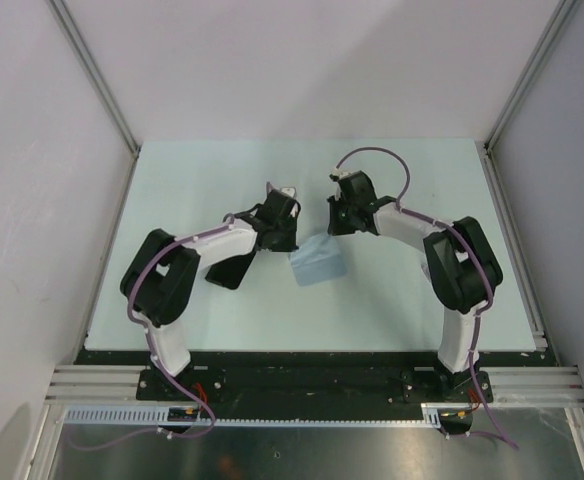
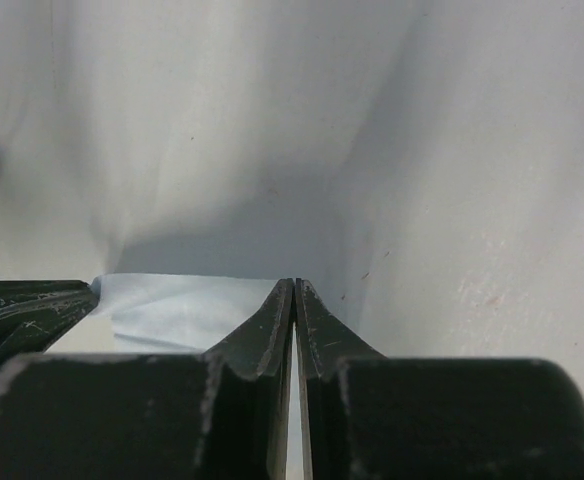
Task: Organize the sunglasses
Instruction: Pick up the glasses cleaning cloth from the center of the board, then fold the glasses cleaning cloth at the center of the board.
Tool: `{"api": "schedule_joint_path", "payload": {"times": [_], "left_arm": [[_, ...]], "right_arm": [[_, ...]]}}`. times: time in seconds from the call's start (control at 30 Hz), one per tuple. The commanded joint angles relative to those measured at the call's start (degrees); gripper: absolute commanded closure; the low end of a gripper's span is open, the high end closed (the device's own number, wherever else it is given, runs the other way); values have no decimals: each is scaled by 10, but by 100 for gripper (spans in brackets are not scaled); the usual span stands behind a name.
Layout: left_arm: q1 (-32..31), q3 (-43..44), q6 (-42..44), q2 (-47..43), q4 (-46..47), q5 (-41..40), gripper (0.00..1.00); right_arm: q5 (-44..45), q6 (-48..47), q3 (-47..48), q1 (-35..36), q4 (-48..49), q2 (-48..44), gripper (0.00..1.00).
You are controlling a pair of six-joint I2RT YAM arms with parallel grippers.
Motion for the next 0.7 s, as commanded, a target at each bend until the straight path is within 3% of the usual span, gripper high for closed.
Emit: {"api": "schedule_joint_path", "payload": {"times": [0.0,0.67], "left_arm": [[-9,-12,14,-41,16,22,100],[-30,-60,32,-85,16,100,100]], "right_arm": [[-10,-1,-4,3,-22,-36,92],[-25,-12,-66,6,-72,-96,92]]}}
